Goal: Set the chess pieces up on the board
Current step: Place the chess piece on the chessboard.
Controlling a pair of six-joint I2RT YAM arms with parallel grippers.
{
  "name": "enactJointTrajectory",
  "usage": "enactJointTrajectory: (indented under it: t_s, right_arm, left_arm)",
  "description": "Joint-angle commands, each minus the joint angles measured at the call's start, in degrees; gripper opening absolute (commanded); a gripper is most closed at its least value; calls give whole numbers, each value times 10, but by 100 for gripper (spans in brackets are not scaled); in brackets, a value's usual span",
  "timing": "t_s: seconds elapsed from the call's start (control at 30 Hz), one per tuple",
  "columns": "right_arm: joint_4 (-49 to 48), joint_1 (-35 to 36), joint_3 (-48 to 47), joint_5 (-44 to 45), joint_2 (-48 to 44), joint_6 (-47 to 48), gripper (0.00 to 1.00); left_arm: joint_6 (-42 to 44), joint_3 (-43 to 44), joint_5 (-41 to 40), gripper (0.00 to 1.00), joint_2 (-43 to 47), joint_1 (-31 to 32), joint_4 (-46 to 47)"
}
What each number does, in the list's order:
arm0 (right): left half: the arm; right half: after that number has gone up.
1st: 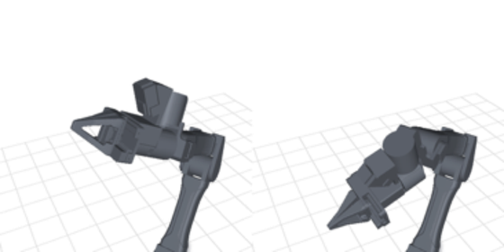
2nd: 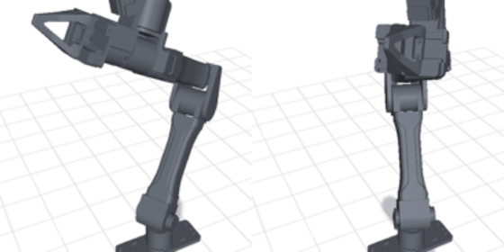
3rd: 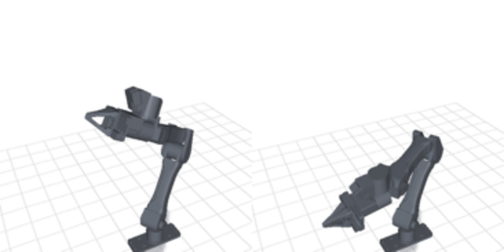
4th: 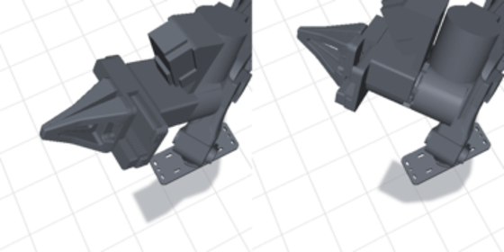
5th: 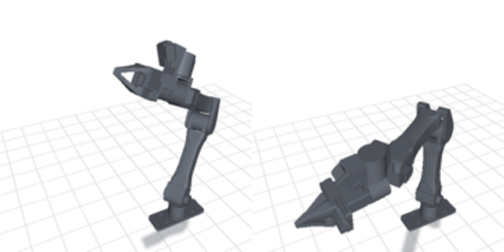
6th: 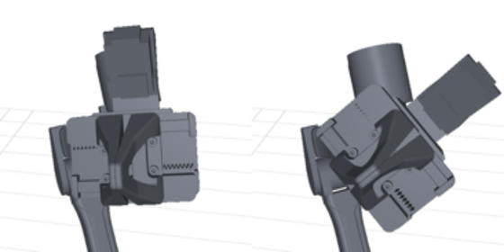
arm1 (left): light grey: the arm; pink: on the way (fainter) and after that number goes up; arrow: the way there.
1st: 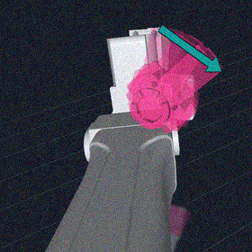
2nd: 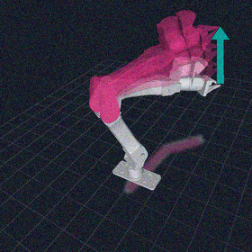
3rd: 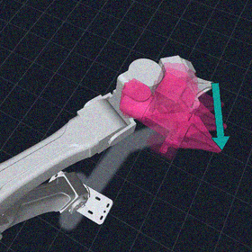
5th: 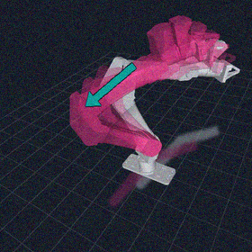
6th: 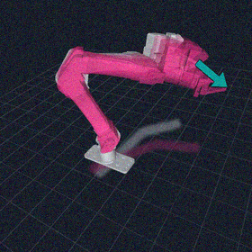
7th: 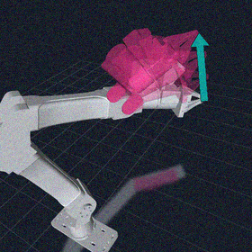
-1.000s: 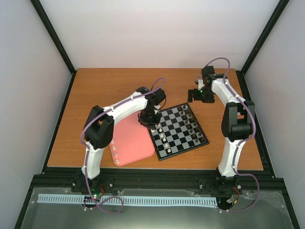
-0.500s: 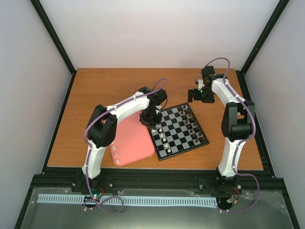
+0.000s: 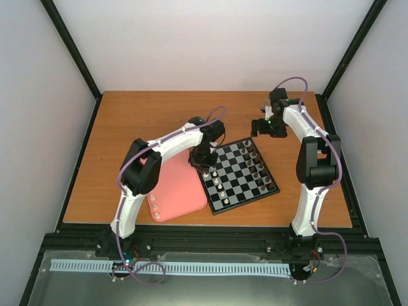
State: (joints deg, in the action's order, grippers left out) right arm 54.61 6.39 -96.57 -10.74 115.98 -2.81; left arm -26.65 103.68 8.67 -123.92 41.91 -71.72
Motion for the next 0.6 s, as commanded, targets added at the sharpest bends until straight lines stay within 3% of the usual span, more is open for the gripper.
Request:
enactJointTrajectory:
  t_s: [0.0,0.37,0.57]
  right_arm:
    - [2,-4,-4,4,5,2,100]
    - [3,-4,-6,5,10,2,100]
    - [4,-4,-9,4,12,2,100]
  left_arm:
    - [13,20,-1,1,-5,2,-5]
    - [20,12,13,1,-6,2,-5]
    - [27,11,14,7,-6,2,-9]
